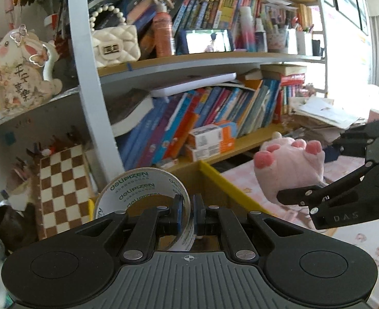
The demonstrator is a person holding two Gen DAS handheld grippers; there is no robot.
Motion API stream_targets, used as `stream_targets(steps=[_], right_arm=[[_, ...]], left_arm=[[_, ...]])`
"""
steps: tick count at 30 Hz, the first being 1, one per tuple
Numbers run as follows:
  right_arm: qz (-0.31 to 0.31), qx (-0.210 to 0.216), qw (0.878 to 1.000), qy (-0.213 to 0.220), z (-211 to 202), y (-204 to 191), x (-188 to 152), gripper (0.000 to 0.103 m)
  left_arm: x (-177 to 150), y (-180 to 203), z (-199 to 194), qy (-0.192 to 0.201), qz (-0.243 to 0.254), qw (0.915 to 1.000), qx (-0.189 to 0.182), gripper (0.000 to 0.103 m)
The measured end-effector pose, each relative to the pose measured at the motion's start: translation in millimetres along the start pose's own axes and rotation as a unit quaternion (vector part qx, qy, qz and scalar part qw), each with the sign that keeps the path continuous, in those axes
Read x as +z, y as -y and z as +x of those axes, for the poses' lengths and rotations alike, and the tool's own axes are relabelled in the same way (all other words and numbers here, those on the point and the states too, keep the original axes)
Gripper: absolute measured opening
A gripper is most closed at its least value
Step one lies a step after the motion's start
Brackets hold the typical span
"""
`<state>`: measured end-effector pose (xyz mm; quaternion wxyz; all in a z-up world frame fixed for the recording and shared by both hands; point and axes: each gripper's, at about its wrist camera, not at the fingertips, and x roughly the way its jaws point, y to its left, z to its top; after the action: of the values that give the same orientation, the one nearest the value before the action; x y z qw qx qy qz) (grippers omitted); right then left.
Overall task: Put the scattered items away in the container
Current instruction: 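Carry the plush and tape roll with both tools over the yellow box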
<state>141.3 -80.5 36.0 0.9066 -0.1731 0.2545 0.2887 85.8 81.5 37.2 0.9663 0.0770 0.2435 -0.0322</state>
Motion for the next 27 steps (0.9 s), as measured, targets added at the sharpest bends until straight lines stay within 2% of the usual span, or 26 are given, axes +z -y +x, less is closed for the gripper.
stream_targets(steps=[7,19,27], right_arm=[[-0.044,0.015,0.999,-0.008,31.0,-11.6,24.2,0.061],[-0.101,0.054,0.993,-0.030,90.7,-34.1,59.6,0.061],[-0.119,0.075,0.988,-0.066,128.5,-47.9,59.1,0.061]], left_arm=[[-11.5,-12.6,21.3,-0.023,-0.002,0.9997,0.012,0.007],[-25.7,-13.5,53.3,-0.064,-0.006,0.9979,-0.008,0.007],[-34.0,-17.2,70.6,-0.087,-0.013,0.9960,-0.017,0.007]])
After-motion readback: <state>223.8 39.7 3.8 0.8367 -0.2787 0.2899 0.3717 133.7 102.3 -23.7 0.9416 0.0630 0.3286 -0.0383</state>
